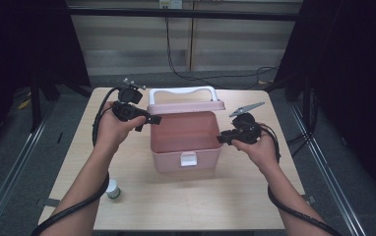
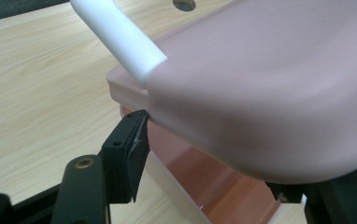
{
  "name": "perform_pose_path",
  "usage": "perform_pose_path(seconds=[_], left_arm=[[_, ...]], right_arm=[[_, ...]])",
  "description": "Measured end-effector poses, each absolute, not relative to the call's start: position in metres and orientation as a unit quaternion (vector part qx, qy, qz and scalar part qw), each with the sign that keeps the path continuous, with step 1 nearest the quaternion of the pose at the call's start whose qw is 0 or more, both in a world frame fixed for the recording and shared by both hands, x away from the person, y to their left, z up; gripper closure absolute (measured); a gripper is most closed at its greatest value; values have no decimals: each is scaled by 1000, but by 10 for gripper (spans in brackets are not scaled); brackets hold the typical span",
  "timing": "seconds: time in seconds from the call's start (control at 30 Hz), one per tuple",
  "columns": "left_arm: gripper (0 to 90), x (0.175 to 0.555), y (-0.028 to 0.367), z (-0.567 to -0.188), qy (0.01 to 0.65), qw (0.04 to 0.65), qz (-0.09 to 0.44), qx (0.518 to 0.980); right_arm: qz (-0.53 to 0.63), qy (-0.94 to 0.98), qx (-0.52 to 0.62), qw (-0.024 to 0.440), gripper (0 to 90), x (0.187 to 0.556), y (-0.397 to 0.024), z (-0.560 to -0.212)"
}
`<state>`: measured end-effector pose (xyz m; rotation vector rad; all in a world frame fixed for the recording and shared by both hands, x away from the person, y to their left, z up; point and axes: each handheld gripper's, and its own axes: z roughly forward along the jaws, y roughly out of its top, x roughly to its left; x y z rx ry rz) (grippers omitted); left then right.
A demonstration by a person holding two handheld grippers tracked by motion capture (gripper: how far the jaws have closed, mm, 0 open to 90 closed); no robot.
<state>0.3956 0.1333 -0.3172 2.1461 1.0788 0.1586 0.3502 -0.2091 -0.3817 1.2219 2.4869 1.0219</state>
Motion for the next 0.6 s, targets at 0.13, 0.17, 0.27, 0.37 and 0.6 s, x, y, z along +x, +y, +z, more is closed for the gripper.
perform_pose_path(seconds=[0.13, 0.17, 0.27, 0.37, 0.6], left_arm=[[392, 397, 132, -316, 419, 359, 66, 832], [395, 397, 132, -316, 418, 358, 68, 832], [414, 397, 131, -315, 417, 358, 75, 832], [438, 398, 132, -314, 415, 357, 77, 833], [479, 401, 134, -311, 418, 364, 79, 829]], right_arm=[[343, 839, 410, 96, 697, 350, -209, -382], [343, 839, 411, 96, 697, 350, -209, -382], [344, 839, 411, 96, 697, 350, -208, -382], [346, 838, 412, 94, 699, 350, -209, -382], [347, 837, 412, 94, 706, 349, -208, -381]])
